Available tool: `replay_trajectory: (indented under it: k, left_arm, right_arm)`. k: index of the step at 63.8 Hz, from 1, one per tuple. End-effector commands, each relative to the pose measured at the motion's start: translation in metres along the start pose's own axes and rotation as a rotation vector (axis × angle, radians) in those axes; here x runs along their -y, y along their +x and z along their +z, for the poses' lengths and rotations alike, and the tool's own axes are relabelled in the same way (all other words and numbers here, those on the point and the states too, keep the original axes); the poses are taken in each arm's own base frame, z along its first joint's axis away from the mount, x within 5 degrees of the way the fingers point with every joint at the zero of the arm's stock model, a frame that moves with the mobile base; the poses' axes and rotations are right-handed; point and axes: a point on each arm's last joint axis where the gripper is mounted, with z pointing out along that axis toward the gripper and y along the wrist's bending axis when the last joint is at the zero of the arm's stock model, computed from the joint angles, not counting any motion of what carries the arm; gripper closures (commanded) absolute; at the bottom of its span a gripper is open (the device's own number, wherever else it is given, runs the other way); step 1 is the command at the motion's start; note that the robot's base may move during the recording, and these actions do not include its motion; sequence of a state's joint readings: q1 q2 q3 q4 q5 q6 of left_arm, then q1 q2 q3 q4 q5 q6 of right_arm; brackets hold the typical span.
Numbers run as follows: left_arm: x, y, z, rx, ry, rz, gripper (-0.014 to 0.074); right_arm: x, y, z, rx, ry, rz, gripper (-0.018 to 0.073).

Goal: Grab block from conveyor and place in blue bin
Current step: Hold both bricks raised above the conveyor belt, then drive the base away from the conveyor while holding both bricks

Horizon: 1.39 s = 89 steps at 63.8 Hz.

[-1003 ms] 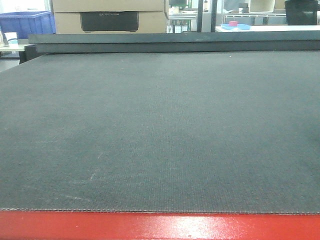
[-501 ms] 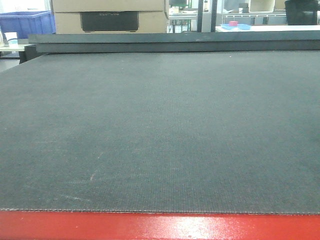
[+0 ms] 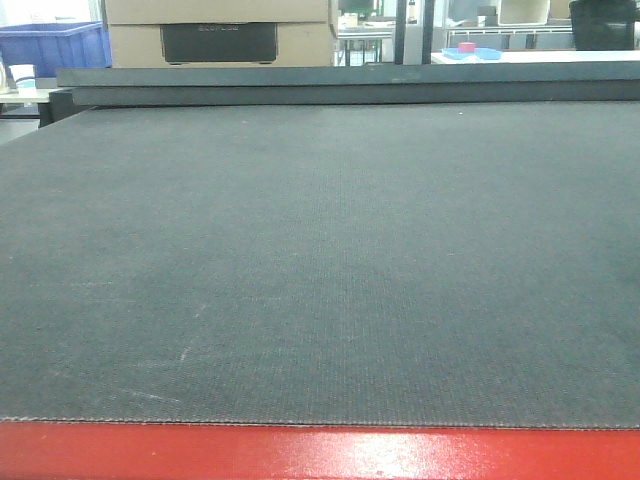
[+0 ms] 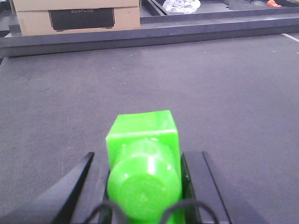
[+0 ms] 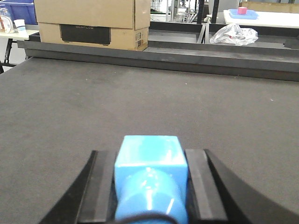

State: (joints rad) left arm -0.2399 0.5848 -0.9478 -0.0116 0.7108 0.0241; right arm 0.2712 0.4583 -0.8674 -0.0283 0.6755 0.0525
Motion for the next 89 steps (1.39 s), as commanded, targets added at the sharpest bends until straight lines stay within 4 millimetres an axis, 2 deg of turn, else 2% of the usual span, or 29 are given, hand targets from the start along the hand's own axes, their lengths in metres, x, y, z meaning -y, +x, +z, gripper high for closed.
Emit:
replay_trajectory:
  k: [1,89]
  left_arm:
    - [0.0007,-0.0023,-0.0018,0.028,0.008,-0.008,0.0707]
    - [0.0007,-0.0023,-0.0018,0.028,0.008,-0.008,0.0707]
  right_arm:
    - [0.0005,-0.0042,-0.0032,0.033,0.008,-0.009,0.0721]
    - [0.0005,-0.0042,-0.0027,0.031,0.008,-0.009,0.0721]
